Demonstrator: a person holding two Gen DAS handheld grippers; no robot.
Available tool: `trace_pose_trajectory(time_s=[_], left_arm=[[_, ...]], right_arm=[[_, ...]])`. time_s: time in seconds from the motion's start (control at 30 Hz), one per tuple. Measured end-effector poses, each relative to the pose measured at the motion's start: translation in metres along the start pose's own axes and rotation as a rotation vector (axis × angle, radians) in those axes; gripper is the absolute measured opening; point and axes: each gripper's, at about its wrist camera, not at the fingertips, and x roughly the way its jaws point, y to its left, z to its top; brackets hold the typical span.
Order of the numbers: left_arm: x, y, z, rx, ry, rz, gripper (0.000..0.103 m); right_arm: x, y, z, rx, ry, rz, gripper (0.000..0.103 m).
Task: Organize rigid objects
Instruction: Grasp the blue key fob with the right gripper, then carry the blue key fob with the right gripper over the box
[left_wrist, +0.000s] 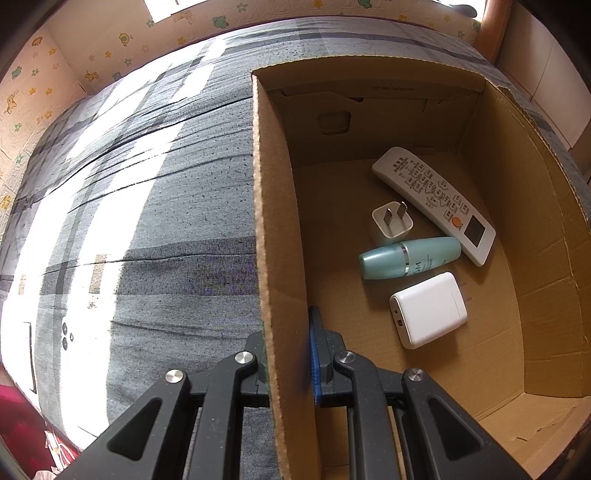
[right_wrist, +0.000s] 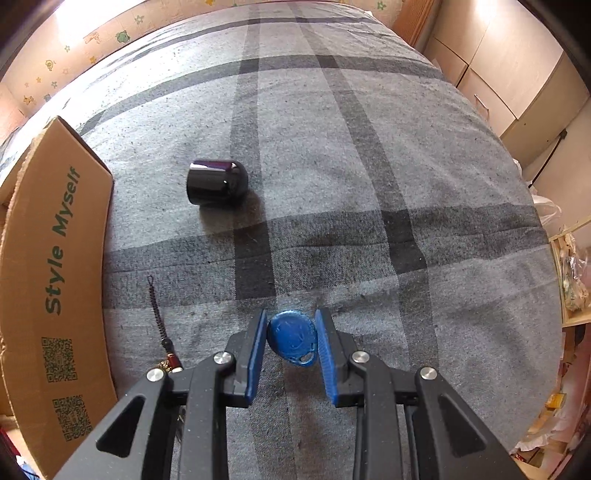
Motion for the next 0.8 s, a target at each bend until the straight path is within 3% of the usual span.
trace_pose_trajectory(time_s=[0.8], left_arm=[[-0.001,0.002,0.000,-0.002,-0.001,-0.004,0.014]], right_arm=[[-0.089,0.047,0.028,-0.134,-0.140,0.030,0.028]])
